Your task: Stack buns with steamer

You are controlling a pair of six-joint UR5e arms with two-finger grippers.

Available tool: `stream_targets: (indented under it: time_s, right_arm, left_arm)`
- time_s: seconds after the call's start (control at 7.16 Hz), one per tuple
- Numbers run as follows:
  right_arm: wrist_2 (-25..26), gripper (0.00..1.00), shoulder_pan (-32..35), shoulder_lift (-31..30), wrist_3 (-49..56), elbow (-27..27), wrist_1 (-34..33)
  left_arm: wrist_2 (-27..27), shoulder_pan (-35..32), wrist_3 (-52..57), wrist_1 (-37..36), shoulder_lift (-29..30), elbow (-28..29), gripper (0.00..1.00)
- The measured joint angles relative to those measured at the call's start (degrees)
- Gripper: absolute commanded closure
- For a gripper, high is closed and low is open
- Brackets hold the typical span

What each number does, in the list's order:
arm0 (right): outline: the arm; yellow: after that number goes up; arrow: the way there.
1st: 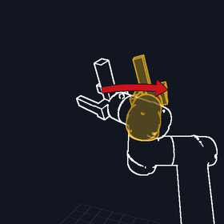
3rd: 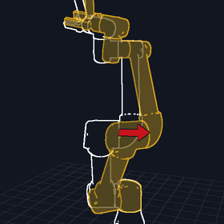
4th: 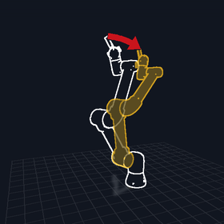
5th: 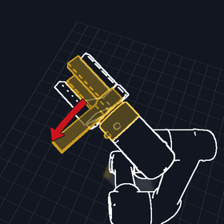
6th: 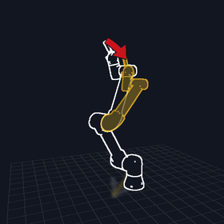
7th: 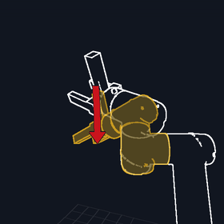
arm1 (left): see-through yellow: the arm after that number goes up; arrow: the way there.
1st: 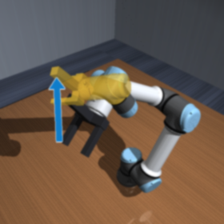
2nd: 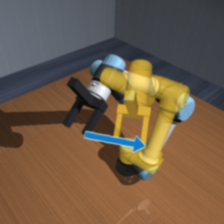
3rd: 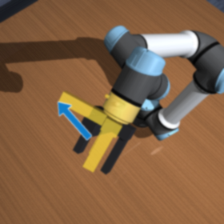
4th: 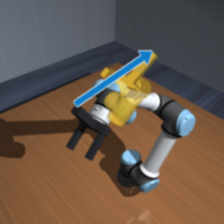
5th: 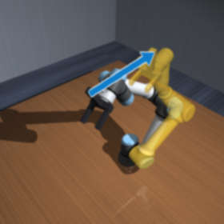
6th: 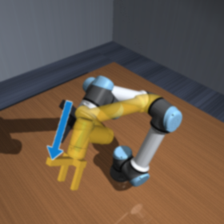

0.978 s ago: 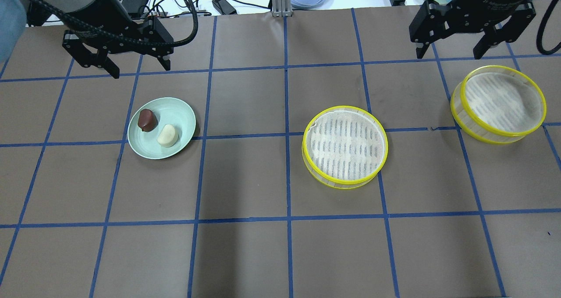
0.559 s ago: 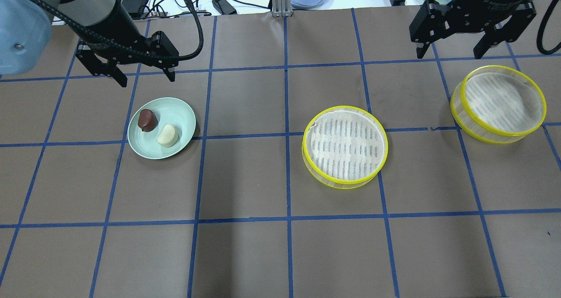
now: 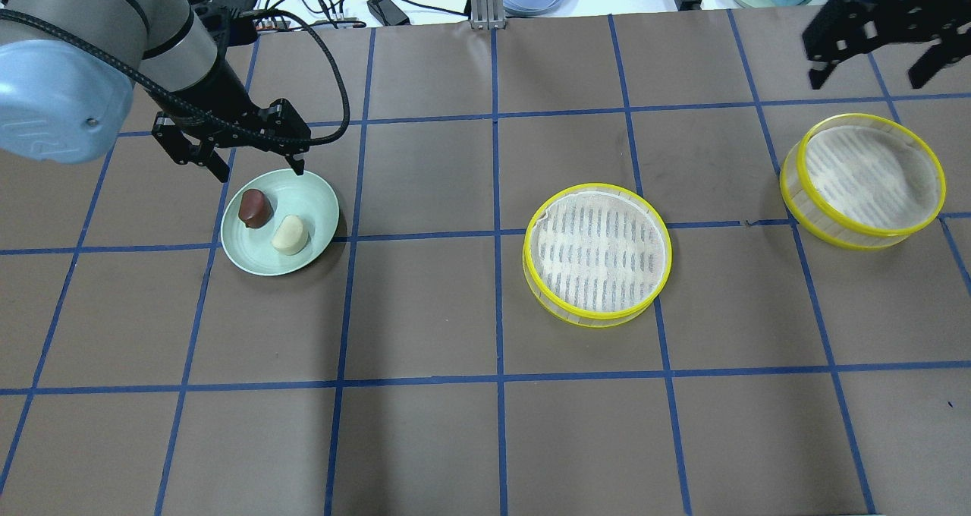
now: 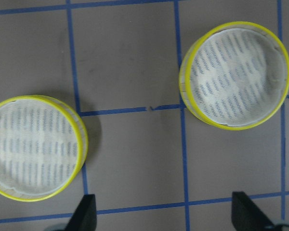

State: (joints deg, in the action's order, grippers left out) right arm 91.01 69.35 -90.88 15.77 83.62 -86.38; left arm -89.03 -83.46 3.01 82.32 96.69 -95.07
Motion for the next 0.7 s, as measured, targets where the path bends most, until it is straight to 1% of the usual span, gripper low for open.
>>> stream_targets:
  time_s: [0.14,0.28,0.42,0.56,0.7]
  right_arm:
    - [-0.77,0.0,-6.95,1.04,3.65,0.02,-1.07]
    - [-2.46,0.0,-12.82,3.58,6.92,-0.01,-4.33]
    - [-3.8,0.0,-16.27,6.82,12.39,-0.06,-9.25]
    - [-4.37,0.0,-17.72,9.93,18.65,-0.04,-14.57]
    - [-4.49,0.0,-18.23,14.11,22.94,0.11,-18.71]
  left_arm:
    - [-0.06,2.48,1.11,-1.95,2.6,-0.43,0.02]
    - [-0.25,3.69,1.84,-5.4,5.53,-0.97,0.02]
    - [-0.26,4.12,2.12,-9.06,8.37,-2.13,0.02]
    - [-0.17,4.24,2.21,-11.74,10.54,-3.88,0.02]
    - [-0.16,4.25,2.23,-13.23,12.02,-5.47,0.07]
